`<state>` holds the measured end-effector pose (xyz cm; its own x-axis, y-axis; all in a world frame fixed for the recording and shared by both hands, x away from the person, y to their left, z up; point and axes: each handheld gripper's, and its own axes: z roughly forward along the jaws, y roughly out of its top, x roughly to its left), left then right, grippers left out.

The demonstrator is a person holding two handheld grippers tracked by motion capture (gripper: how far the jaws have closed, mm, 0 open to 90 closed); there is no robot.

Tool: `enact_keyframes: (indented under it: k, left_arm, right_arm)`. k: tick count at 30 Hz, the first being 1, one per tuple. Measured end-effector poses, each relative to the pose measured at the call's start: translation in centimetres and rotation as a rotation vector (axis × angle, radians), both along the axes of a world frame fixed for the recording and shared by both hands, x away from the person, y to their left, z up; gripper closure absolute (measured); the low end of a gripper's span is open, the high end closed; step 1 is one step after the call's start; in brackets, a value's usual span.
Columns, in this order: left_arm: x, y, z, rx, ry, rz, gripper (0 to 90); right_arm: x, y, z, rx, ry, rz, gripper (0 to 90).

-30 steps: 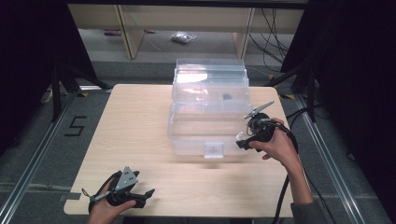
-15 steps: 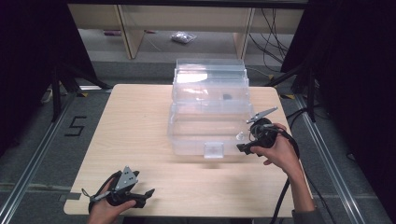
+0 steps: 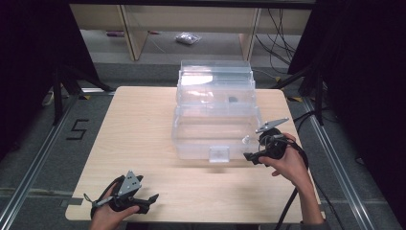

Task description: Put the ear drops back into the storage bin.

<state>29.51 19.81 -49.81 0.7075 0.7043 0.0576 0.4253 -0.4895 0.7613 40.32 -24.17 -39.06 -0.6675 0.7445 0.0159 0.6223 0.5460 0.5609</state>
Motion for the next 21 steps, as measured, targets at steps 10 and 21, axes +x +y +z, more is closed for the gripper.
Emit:
enact_keyframes:
  k: [10,21]
  left_arm:
    - [0.0,-0.1,0.0,-0.019,0.001,-0.007,15.0]
    - [-0.1,-0.1,0.1,-0.012,0.0,0.004,15.0]
  right_arm:
    - [-0.9,-0.9,-0.2,-0.003,-0.015,-0.008,20.4]
    - [-2.1,-0.7,-0.7,0.017,-0.02,0.005,19.5]
